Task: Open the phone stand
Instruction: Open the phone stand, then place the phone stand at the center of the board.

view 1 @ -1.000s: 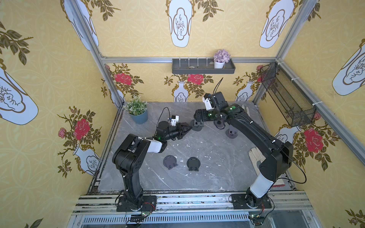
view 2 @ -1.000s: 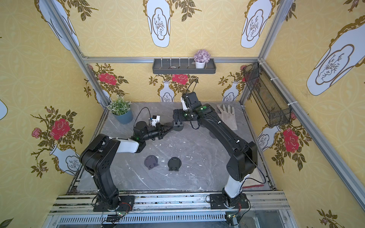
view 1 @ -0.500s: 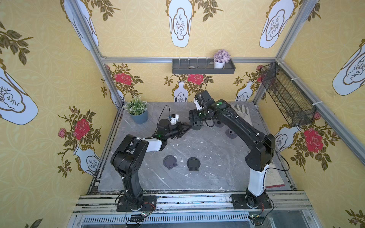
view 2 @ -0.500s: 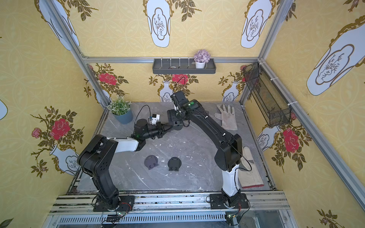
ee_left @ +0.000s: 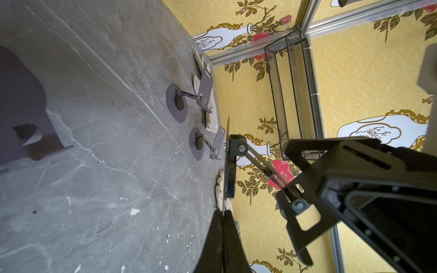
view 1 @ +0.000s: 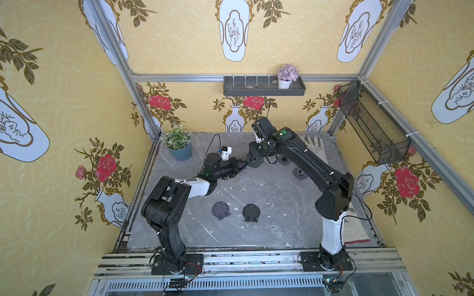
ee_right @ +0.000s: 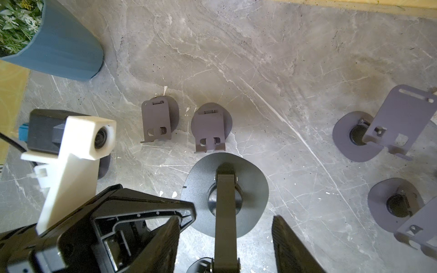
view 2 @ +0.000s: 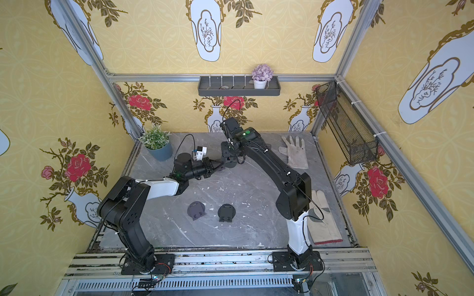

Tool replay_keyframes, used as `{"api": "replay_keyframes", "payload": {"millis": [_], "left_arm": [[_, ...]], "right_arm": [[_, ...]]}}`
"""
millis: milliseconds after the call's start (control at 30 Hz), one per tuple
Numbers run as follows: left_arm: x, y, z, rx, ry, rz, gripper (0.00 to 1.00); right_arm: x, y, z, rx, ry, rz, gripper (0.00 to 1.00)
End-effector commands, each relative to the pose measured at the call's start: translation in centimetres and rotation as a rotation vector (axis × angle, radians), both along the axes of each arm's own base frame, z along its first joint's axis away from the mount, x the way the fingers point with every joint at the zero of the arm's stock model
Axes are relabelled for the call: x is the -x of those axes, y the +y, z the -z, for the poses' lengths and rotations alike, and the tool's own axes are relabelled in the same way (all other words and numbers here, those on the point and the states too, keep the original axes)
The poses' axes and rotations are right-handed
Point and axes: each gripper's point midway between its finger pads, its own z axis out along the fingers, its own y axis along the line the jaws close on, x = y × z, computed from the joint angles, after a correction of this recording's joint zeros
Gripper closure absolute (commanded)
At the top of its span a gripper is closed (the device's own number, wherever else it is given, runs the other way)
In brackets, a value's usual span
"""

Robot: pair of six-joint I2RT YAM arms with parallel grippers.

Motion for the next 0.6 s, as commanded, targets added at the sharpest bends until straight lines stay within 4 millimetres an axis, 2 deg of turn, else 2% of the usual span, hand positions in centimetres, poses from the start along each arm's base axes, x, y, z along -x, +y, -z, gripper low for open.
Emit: {"api": "replay_keyframes", "payload": {"millis": [0, 100, 167, 200, 267, 367, 400, 567], "left_arm": [[-0.1, -0.2, -0.7, 0.004, -0.043, 0.005, 1.0], [-0.1, -0.1, -0.7, 0.002, -0.042, 0.004, 0.97], [-0.1, -0.1, -0.5, -0.006, -0.037, 0.003, 0.87], [-0.2, 0.0, -0.4, -0.013, -0.038, 0.0, 0.77], [-0.3, 0.2, -0.4, -0.037, -0.043, -0.01, 0.48], [-0.3, 0.8, 0.1, -0.098, -0.044, -0.03, 0.1], [-0.2, 1.1, 0.2, -0.119, -0.046, -0.038, 0.01], [0.4, 2.8, 0.9, -0.2, -0.051, -0.075, 0.01]], "right_arm": [[-0.4, -0.4, -0.2, 0.006, -0.012, 0.017, 0.47], [-0.9, -0.9, -0.1, 0.003, -0.011, 0.032, 0.47], [-1.4, -1.2, -0.2, 0.004, -0.016, 0.042, 0.47], [-1.6, -1.4, -0.2, 0.003, -0.018, 0.047, 0.47], [-2.2, -1.9, -0.2, 0.006, -0.024, 0.059, 0.47], [-3.4, -2.8, -0.2, 0.008, -0.028, 0.081, 0.47], [-3.6, -3.0, 0.1, 0.012, -0.025, 0.084, 0.47], [-6.3, -3.9, 1.4, 0.018, -0.022, 0.117, 0.47]]}}
